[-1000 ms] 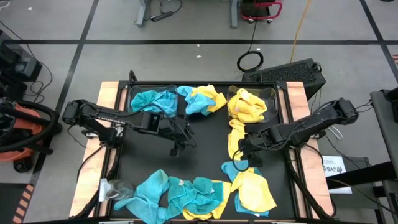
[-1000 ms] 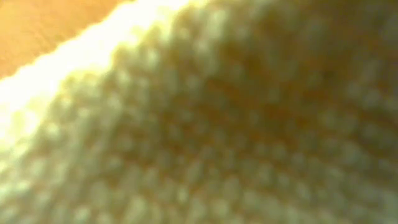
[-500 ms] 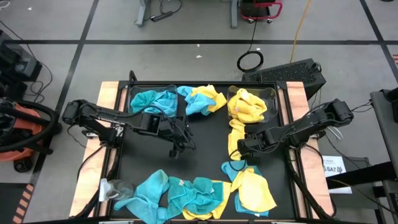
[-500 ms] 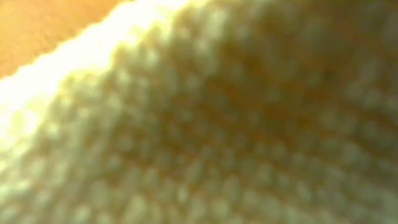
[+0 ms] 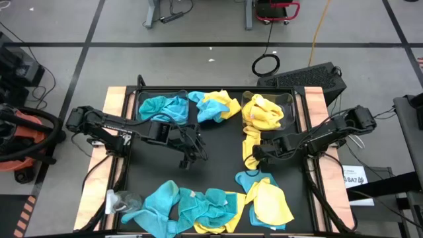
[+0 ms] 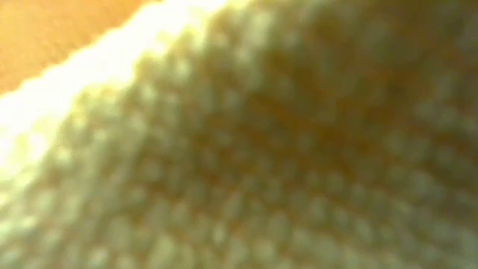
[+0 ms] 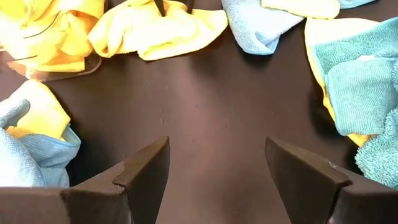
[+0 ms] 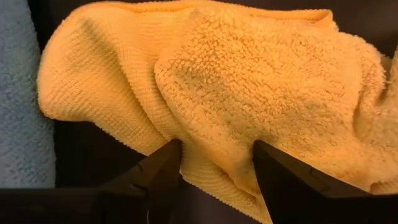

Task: Sort microfiber towel by color & place in baskets
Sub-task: Put the right yellow microfiber cloth into the right transparent bin

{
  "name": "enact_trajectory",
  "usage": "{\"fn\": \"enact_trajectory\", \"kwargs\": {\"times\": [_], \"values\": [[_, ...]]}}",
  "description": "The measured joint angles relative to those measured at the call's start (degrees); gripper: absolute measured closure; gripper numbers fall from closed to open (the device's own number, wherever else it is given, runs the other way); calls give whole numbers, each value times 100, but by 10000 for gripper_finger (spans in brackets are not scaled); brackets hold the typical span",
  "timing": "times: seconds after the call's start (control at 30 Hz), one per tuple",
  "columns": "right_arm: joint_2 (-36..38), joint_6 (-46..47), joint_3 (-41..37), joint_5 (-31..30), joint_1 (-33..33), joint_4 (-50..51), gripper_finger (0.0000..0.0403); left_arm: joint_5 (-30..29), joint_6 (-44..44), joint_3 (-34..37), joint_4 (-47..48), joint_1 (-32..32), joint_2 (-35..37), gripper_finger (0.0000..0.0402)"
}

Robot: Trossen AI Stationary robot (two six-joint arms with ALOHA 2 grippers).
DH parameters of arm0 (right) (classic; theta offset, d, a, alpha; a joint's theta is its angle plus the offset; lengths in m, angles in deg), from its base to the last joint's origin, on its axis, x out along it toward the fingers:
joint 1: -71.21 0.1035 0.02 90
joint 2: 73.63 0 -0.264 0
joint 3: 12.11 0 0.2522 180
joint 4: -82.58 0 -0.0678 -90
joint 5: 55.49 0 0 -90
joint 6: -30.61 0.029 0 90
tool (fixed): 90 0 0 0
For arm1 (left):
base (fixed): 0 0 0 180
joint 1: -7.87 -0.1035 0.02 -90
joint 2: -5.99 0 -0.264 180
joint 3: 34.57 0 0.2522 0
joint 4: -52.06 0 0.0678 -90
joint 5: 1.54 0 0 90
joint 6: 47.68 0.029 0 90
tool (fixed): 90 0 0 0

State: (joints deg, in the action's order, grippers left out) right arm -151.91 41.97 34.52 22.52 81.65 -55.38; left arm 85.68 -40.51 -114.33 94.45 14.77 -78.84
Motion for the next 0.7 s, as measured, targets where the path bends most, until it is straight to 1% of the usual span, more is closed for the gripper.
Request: {"fn": "enact_trajectory", "kwargs": {"times": [0.1, 0.2, 0.3, 0.53, 0.6, 0.7], "values": [[4, 56, -73, 0, -29, -144, 208, -1, -50, 0, 3, 0, 0, 132], [0, 94, -79, -5, -33, -206, 228, -1, -75, 0, 9, 0, 0, 132], [-7, 96, -86, -11, -33, -274, 267, -1, -78, 0, 9, 0, 0, 132], [-14, 89, -90, 8, -33, -334, 385, -3, -86, 0, 13, 0, 0, 132], [-11, 88, -90, 73, -35, -373, 393, -4, -86, 0, 13, 0, 0, 132], [-16, 109, -66, 141, -27, -413, 389, -6, -86, 0, 14, 0, -1, 132]]}}
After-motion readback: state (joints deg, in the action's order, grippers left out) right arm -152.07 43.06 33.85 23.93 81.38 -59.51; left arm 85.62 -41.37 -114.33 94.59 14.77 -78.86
